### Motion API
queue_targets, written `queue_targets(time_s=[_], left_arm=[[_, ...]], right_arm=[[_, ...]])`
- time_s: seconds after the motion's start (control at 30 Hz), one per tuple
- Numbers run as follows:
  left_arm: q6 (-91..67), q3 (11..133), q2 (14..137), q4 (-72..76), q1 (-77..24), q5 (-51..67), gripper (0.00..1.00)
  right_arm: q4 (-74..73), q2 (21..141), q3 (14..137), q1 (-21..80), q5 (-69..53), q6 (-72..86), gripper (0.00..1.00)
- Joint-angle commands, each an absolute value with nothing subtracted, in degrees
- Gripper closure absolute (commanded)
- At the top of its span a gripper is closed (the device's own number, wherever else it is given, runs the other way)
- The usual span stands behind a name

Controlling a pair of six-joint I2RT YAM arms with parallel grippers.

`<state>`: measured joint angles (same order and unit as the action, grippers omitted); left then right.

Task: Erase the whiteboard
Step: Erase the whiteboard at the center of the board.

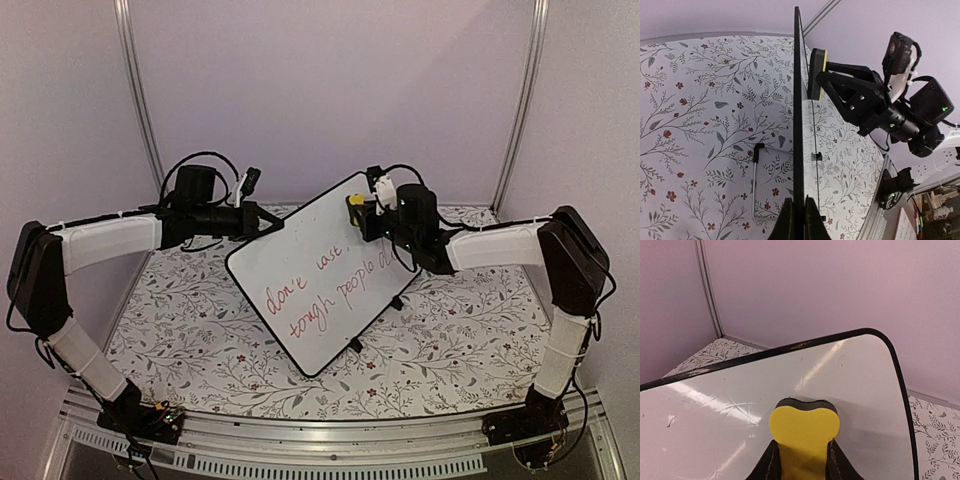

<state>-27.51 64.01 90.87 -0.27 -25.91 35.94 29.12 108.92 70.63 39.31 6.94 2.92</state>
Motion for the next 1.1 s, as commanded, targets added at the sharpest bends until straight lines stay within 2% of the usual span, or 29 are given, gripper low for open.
queue_targets(time_s=[0.0,0.17,0.27,0.5,0.67,0.87,1.07], left_arm=[[-24.3,63.8,89.1,1.6,-27.2,39.6,1.00],[-24.4,63.5,88.5,1.8,-27.1,39.0,1.00],[-24.5,63.2,88.5,2.0,-27.1,38.6,1.00],[-24.9,63.1,88.9,2.4,-27.1,38.5,1.00],[-25.0,62.8,88.9,2.8,-27.1,38.3,1.00],[-25.3,62.5,88.7,3.3,-27.2,38.1,1.00],[-25.2,62.1,88.3,3.9,-27.3,38.0,1.00]], right_arm=[[26.5,105.1,62.5,39.2,6.2,4.1,0.73],[22.9,100.6,60.9,39.9,6.6,3.2,0.73],[14.8,97.2,63.3,42.1,8.8,1.5,0.73],[-3.0,92.9,68.9,50.3,14.5,-1.5,0.72],[-10.6,91.2,70.9,59.5,18.3,-0.4,0.72],[-19.6,94.7,79.7,67.5,21.4,5.4,0.72],[-26.2,104.2,92.2,71.5,23.0,8.1,0.71]])
